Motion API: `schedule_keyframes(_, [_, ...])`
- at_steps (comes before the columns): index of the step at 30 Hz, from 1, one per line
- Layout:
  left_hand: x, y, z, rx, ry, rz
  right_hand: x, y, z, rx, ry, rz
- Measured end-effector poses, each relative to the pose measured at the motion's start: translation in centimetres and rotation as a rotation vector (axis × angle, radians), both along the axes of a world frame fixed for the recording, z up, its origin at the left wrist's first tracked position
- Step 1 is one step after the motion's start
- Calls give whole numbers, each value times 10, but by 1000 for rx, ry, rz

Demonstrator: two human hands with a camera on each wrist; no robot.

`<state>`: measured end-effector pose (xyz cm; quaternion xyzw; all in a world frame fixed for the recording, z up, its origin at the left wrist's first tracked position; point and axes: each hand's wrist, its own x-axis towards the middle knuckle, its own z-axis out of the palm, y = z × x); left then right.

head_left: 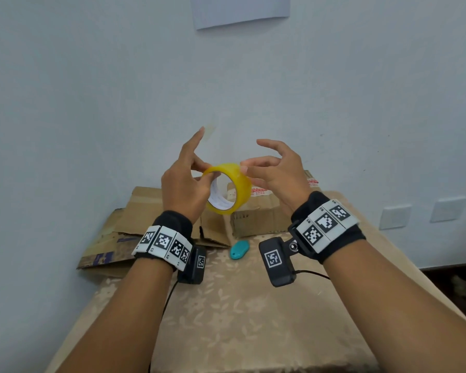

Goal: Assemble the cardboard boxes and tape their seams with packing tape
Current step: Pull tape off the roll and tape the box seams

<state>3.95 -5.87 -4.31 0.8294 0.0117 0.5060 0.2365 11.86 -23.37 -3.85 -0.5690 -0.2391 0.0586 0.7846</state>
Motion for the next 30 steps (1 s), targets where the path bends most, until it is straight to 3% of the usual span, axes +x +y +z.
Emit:
schedule_keyframes(11, [-2,0,1,-16,-24,-2,-2,-2,3,-161,-126,14])
schedule_keyframes(19, [1,-1,3,-158,-24,-184,-2,-16,13,-150,63,142])
schedule_keyframes(23, [4,-5,-1,-167,91,-312,1,-19,14,-196,92,126])
schedule_keyframes(30, [9,-16,-17,-202,415,-410,16,-23,-1,-337,67,-72])
